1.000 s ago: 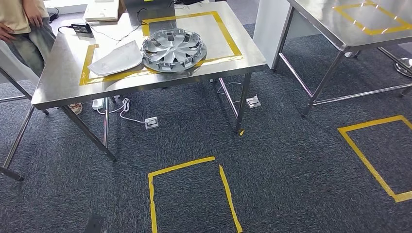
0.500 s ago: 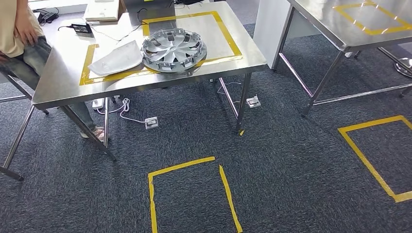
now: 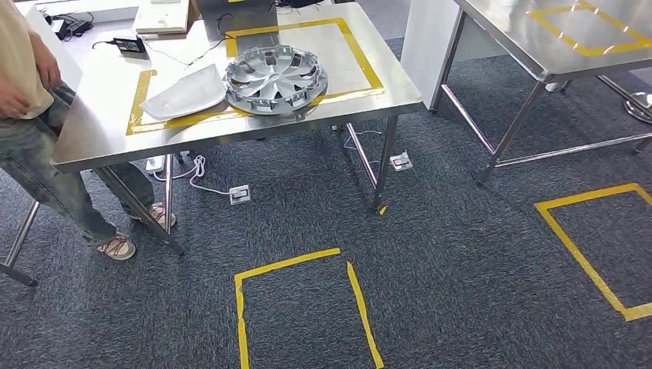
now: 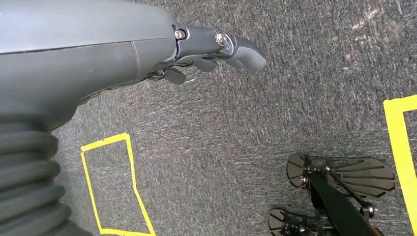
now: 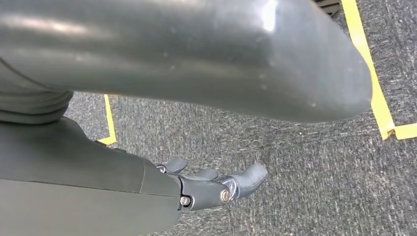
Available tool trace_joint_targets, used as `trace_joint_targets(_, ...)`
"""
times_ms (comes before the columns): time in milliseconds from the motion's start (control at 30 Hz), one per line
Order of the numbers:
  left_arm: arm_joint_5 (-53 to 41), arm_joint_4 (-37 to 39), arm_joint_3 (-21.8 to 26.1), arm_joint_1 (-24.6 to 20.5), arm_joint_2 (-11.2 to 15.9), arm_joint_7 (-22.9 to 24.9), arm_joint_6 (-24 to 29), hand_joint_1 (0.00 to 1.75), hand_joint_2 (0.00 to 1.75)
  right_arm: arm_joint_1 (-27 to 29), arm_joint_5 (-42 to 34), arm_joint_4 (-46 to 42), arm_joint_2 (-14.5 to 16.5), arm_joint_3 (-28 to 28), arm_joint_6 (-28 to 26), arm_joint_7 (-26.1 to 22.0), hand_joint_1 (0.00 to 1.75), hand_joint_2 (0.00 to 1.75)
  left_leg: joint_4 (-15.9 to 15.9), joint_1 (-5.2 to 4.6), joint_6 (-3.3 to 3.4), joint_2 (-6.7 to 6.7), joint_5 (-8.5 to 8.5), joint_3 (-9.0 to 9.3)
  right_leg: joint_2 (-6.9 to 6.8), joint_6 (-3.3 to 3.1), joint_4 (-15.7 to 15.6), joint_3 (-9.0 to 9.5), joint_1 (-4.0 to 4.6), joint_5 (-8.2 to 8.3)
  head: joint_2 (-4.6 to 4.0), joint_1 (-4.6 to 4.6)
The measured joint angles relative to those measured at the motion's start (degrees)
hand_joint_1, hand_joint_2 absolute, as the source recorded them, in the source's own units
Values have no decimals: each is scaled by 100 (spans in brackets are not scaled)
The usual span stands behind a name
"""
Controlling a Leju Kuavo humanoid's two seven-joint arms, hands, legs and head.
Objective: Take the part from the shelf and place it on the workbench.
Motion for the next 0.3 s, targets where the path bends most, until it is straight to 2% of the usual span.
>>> trace_joint_targets(300,2,20,-54,2,0,1,-1,0,0,1,-2,0,-14,37,-1,9,0,0,1,0,1,-3,0,0,0,0,0,0,0,0,0,1)
